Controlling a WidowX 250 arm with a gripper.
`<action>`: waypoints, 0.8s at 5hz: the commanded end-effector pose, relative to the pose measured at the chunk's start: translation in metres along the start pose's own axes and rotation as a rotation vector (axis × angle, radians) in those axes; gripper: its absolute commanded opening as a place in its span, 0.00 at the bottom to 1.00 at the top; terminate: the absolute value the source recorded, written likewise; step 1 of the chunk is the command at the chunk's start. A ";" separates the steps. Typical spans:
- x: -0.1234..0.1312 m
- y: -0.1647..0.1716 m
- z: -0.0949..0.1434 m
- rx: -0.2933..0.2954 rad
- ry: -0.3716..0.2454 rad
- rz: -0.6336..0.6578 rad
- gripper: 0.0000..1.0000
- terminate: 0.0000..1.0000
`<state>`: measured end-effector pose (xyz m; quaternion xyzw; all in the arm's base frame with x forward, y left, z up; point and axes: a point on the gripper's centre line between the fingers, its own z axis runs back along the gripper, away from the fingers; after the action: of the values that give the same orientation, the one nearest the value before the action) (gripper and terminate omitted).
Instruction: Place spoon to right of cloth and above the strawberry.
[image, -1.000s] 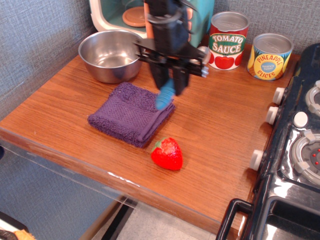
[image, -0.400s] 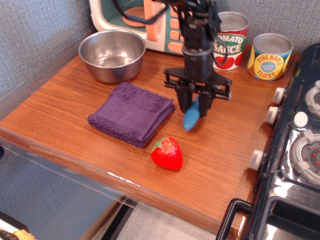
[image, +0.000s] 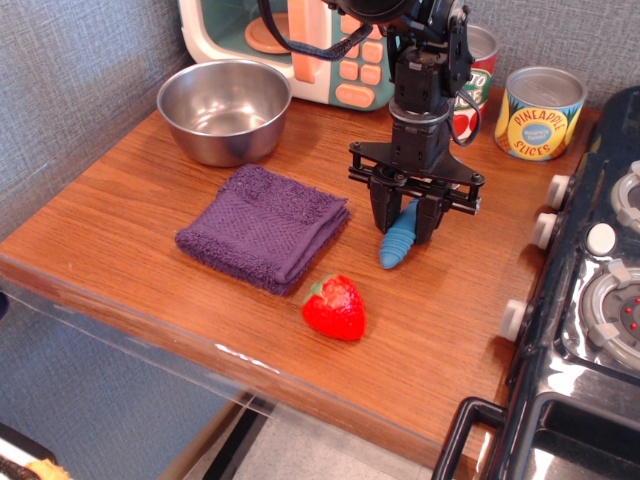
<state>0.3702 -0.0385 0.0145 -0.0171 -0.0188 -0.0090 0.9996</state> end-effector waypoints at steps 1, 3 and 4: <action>0.000 -0.003 0.046 -0.031 -0.118 -0.035 1.00 0.00; -0.022 0.016 0.116 -0.029 -0.196 -0.098 1.00 0.00; -0.042 0.041 0.134 0.011 -0.217 -0.090 1.00 0.00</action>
<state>0.3297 0.0083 0.1266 -0.0138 -0.1023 -0.0480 0.9935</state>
